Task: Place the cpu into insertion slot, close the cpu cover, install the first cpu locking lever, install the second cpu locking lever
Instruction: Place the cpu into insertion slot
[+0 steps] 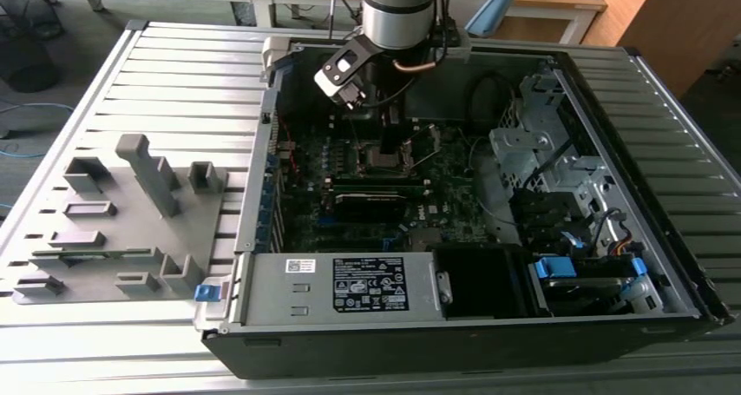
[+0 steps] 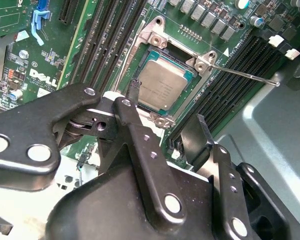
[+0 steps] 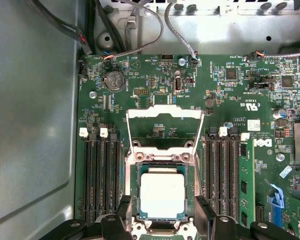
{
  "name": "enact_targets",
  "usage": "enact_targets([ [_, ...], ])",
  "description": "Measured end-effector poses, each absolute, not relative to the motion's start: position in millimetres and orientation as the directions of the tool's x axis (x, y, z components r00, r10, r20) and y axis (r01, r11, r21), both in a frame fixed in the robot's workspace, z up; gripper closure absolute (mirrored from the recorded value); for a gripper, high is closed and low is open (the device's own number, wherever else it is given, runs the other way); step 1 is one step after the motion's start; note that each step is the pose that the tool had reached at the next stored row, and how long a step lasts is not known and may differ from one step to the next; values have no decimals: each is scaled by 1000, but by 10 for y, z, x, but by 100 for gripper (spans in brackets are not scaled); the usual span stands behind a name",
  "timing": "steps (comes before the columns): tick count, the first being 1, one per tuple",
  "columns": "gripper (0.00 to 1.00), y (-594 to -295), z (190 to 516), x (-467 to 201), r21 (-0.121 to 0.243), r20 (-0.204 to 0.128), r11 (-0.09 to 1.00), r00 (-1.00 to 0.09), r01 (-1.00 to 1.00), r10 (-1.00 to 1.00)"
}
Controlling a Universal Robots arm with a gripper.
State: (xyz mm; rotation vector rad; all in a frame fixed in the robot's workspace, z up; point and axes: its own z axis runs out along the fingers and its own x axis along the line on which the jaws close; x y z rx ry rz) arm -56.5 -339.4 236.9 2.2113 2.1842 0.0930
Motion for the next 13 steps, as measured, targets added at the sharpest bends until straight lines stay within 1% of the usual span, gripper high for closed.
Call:
enact_targets([
  [10, 40, -3394, 2370, -565, 65, 20, -13, 12, 998, 1000],
  [12, 54, -3394, 2371, -565, 65, 20, -13, 12, 998, 1000],
  [13, 54, -3394, 2371, -565, 65, 20, -13, 12, 998, 1000],
])
